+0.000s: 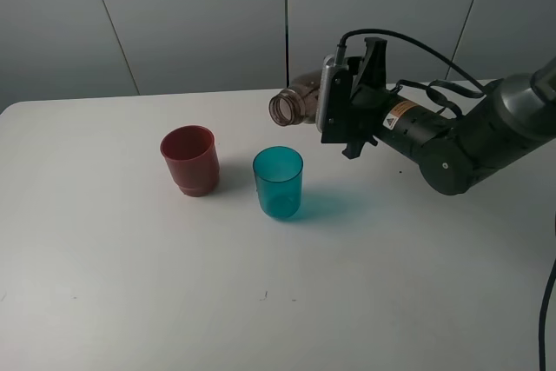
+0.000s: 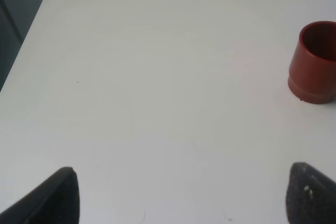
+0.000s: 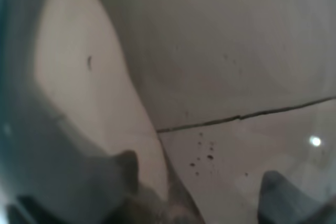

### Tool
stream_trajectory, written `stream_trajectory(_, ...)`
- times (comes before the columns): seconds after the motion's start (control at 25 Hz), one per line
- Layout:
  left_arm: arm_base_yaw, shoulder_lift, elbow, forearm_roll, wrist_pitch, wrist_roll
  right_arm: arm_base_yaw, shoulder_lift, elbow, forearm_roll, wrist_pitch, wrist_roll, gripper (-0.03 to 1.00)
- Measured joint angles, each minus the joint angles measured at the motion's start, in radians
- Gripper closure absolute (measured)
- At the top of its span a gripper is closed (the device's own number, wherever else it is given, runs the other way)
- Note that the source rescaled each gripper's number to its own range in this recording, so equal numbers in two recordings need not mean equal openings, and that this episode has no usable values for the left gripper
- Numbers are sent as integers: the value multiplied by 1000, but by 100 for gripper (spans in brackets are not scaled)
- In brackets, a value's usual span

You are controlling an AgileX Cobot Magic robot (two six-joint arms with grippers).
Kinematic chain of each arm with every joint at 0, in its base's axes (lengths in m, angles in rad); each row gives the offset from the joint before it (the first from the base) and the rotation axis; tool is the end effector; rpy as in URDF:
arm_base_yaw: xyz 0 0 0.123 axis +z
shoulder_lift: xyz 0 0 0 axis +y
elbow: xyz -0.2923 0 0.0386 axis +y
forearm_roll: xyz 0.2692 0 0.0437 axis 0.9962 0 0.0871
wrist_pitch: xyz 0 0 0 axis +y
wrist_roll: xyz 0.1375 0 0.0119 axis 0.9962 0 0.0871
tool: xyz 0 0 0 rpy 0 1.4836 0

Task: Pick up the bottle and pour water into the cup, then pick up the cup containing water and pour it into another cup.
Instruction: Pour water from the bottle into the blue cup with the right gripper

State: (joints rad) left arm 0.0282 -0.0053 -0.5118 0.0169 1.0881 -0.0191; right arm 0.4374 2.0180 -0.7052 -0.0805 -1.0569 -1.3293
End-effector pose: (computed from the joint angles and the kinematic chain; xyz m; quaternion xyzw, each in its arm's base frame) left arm 0.0419 0.0033 0.2668 -0.0208 0.8556 0.0108 0.5171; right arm 0.3653 0.1815 0.0973 -0.6141 0.4554 -0.2653 0.5875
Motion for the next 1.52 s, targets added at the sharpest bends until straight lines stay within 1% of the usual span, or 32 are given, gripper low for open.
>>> stream_trajectory(0.12, 0, 0, 0, 0, 0, 0, 0, 0, 0, 16, 0, -27, 97)
stream_trajectory(0.96, 0, 0, 0, 0, 0, 0, 0, 0, 0, 23, -6, -165, 97)
stream_trajectory(1.52, 0, 0, 0, 0, 0, 0, 0, 0, 0, 21, -6, -210, 97)
